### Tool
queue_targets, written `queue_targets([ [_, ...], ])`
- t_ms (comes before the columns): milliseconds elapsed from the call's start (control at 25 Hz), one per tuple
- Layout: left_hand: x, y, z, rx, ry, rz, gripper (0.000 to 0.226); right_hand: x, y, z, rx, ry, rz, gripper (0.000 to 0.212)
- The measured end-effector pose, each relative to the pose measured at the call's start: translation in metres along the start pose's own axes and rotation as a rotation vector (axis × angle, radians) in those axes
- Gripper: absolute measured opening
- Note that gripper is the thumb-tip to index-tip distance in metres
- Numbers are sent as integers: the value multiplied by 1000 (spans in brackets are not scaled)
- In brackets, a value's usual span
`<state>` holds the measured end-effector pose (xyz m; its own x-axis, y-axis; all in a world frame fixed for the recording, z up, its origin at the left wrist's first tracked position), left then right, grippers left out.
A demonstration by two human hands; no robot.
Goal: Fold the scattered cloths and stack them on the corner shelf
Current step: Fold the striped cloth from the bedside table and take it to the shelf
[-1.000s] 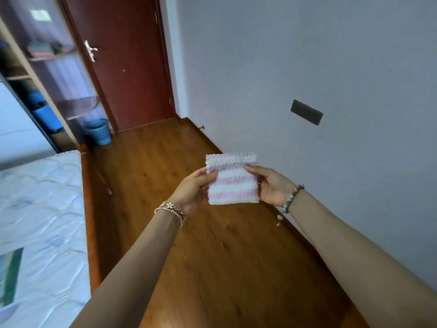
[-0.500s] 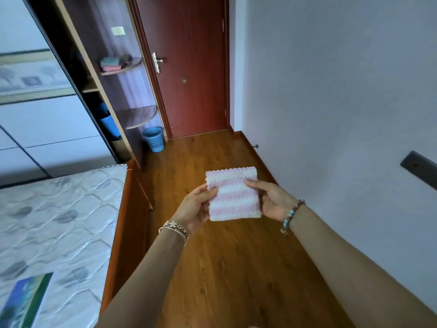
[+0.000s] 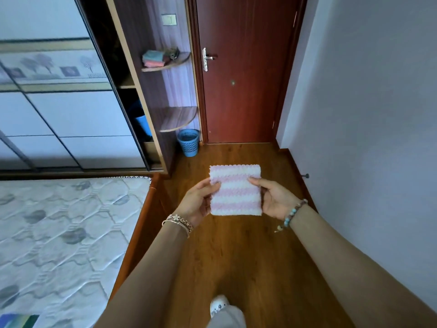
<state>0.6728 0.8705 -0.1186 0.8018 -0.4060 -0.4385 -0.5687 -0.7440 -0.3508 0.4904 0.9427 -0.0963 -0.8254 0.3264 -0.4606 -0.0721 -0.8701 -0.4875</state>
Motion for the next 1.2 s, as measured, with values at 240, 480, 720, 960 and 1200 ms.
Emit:
queue_targets([
  [240,58,163,-101,-40,11,-20,48,-44,175,86,-26,1,8,44],
  [480,109,312,-166,-24,-16,-31,44,-64,341,156,-34,-16,26,43],
  [720,159,493,-258,-40,-7,-101,43,-92,536,251,-70,-3,114,39],
  [960,203,635,-370,-87,-52,-147,46,-145,701,353,-82,-10,198,34],
  [1200,238,754,-478,-193,-22,-249,22,-192,854,444,-65,-65,268,44],
])
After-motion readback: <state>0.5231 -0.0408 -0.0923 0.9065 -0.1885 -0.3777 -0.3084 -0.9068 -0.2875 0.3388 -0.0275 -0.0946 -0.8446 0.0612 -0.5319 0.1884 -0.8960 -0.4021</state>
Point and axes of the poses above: each hand's wrist, its own y-axis towards the middle knuckle, its own x-axis out of the back of the hand, z = x × y, the point moved 5 cm from there along y, towards the middle knuckle, and after that the axes turned 2 degrees about -y, right-handed, at the moved point
